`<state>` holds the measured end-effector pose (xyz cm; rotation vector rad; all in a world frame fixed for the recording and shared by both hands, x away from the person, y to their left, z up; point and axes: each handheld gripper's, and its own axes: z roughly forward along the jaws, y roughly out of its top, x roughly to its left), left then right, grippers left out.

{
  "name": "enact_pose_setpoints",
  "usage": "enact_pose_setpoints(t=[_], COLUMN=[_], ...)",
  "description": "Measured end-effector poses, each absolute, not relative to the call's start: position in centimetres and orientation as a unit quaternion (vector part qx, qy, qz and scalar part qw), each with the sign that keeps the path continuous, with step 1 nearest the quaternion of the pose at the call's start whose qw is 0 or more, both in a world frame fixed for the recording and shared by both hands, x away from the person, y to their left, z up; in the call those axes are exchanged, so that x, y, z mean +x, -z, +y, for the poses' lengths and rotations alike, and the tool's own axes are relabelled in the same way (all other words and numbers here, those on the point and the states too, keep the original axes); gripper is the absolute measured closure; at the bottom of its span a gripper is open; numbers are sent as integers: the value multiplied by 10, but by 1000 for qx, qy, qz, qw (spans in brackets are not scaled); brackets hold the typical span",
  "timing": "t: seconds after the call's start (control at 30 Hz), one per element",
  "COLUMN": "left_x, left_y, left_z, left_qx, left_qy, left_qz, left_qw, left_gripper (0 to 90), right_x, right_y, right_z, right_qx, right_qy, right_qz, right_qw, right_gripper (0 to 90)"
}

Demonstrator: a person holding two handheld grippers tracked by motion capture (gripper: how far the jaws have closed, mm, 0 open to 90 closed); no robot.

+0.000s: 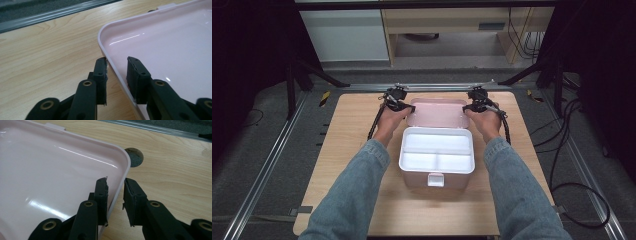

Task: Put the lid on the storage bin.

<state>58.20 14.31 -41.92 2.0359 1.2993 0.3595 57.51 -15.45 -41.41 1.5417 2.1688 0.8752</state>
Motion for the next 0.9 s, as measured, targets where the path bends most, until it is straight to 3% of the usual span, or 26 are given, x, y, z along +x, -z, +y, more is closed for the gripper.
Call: enact_pose_setpoints(t=[0.33,0.4,0.47,0.9], left_x=[568,564,559,523], left_y=[389,383,376,332], left_z=[142,141,143,152], left_qx=[764,763,761,751], left_qy=[-169,-181,-188,-217], left_qz=[503,499,498,476], left_qw=[367,369,371,401], left_gripper=[794,799,806,823], right_x=[566,564,560,530], right_y=[398,396,387,341], right_z=[-158,-159,-160,-154], right_qx=[532,532,529,498], right_qy=[-341,-344,-352,-377], right_qz=[754,752,748,744], right_qw=[179,179,189,239], right_gripper=[670,682,763,819])
